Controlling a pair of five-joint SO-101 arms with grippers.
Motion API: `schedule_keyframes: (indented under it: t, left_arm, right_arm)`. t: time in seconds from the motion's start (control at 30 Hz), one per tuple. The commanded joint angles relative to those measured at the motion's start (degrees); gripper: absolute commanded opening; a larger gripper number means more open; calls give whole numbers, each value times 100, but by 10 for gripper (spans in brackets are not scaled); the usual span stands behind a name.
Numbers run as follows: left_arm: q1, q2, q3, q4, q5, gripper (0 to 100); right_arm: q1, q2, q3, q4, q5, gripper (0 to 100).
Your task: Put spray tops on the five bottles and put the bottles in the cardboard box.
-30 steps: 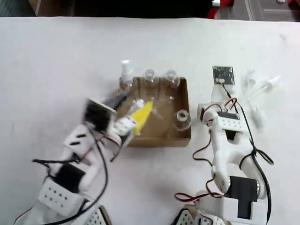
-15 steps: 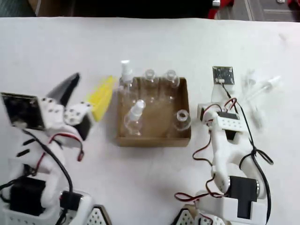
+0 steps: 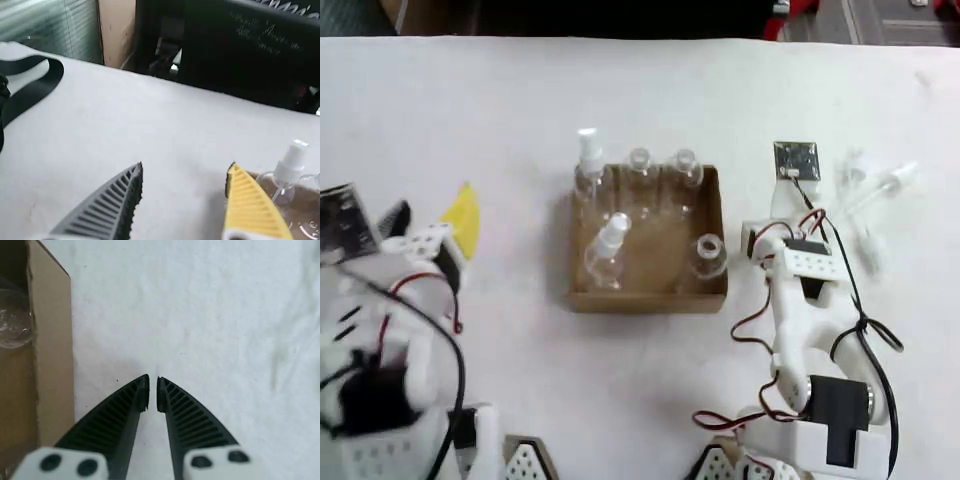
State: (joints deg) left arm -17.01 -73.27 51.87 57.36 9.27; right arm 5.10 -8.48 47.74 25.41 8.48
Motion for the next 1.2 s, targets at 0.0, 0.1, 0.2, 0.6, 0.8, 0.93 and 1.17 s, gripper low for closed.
schedule_keyframes:
  t: [0.0,0.1,0.2,0.6,0.8,0.93,1.17]
  left_arm:
    - [-101,-92,897,-958,26,252]
    - [-75,-92,1433,-1389,35,252]
    - [-66,-92,1855,-1820,35,252]
    - [1086,-66,2629,-2505,-607,213]
    - [1086,-66,2629,-2505,-589,209]
    - [1095,-66,2629,-2505,-607,209]
    - [1121,-66,2629,-2505,-607,209]
  right_arm:
    - [180,-84,-26,-110,35,22]
    - [180,-92,-35,-110,35,22]
    - [180,-101,-44,-110,35,22]
    - [189,-127,-26,-92,26,22]
    - [189,-136,-35,-75,26,22]
    - [189,-136,-35,-66,26,22]
    - [180,-136,-35,-66,26,22]
